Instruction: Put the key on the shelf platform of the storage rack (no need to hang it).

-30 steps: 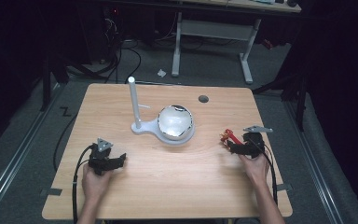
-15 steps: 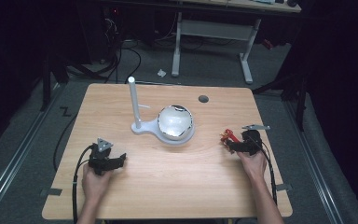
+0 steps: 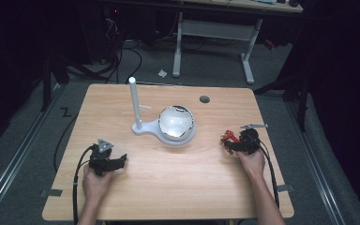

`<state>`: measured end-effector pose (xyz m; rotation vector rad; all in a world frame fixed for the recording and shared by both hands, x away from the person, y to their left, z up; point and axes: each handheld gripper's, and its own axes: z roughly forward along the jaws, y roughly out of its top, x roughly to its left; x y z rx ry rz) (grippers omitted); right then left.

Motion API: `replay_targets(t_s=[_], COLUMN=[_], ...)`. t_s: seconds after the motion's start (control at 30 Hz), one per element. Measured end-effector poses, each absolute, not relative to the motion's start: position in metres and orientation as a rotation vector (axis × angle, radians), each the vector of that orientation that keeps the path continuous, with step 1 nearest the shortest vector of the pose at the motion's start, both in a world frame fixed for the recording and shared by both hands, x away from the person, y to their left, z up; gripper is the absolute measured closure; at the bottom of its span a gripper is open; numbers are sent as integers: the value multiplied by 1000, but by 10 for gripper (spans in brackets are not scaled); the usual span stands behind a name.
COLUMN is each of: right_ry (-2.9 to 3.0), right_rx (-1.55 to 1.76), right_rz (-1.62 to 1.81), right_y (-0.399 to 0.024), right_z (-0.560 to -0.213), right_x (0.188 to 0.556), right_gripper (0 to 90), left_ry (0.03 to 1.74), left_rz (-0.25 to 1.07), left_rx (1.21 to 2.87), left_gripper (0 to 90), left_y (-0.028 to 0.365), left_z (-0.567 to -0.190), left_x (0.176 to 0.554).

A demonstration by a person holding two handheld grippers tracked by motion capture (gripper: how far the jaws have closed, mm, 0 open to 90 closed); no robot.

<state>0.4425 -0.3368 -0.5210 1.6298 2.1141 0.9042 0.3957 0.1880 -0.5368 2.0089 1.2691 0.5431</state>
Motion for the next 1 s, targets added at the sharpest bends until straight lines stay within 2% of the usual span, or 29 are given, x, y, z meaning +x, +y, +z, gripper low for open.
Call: replay_targets(t_s=[0.27, 0.3, 0.33, 0.73, 0.77, 0.8, 1.0], right_ry=[2143, 2143, 2141, 2147, 2147, 2138, 2142], right_rx=[1516, 1516, 1509, 1463, 1456, 1441, 1440], right_rz=[829, 829, 826, 758, 752, 772, 755], right_y=[-324, -324, -322, -316, -316, -316, -318], right_z=[-520, -520, -520, -518, -518, -517, -516], right_x=[438, 438, 438, 435, 435, 434, 434], right_gripper=[454, 454, 505, 569, 600, 676, 678], left_ry=[1270, 1270, 1270, 1270, 1270, 1270, 1269], left_rz=[543, 543, 543, 544, 544, 544, 545], left_rx=[2009, 2008, 2008, 2009, 2009, 2009, 2010], left_gripper=[241, 241, 241, 240, 239, 239, 239], left_y=[188, 188, 188, 188, 188, 188, 188], left_z=[-537, -537, -537, -537, -537, -537, -537], left_x=[396, 396, 396, 396, 396, 396, 396])
